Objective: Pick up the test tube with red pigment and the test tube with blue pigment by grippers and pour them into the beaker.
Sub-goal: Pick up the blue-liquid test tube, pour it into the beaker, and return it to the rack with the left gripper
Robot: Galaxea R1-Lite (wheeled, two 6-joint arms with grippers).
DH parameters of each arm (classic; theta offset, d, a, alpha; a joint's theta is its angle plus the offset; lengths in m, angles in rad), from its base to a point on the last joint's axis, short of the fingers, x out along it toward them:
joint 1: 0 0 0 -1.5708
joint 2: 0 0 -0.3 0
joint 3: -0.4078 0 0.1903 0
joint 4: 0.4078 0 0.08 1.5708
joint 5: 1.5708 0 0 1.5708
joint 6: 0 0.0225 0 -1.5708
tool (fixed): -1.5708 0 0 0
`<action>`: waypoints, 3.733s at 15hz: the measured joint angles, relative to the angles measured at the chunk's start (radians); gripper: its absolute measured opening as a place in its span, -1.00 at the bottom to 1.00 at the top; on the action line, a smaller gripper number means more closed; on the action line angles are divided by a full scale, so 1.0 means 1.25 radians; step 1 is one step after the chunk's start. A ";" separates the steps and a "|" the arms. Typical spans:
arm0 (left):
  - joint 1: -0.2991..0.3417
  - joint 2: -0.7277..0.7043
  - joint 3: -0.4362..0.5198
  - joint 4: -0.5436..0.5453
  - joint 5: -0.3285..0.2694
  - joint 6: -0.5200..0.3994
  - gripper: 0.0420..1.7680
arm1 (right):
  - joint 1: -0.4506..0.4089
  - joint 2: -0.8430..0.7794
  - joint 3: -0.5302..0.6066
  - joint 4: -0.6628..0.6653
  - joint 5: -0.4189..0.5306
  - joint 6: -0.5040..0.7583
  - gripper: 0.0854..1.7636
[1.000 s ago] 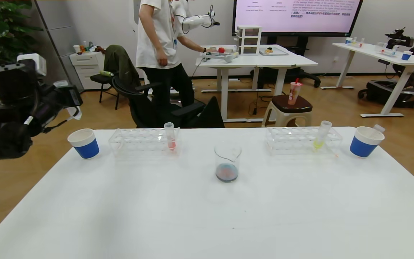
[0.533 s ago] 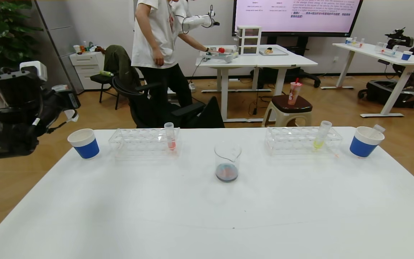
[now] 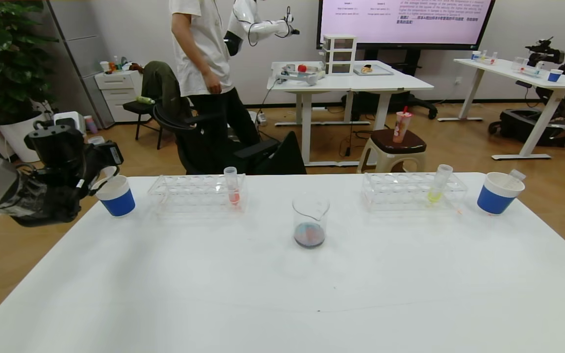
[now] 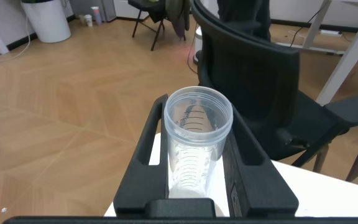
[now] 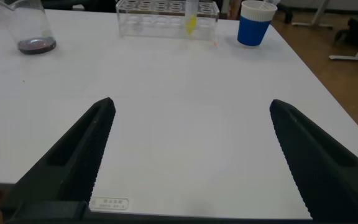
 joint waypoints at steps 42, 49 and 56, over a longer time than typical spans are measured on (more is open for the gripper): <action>-0.305 -0.696 0.320 0.230 -0.009 0.131 0.98 | 0.000 0.000 0.000 0.000 0.000 0.000 0.97; -0.289 -1.218 0.547 0.575 -0.002 0.167 0.98 | 0.000 0.000 0.000 0.000 0.000 0.000 0.97; -0.211 -1.608 0.668 0.870 -0.036 0.159 0.98 | 0.000 0.000 0.000 0.000 0.000 0.000 0.97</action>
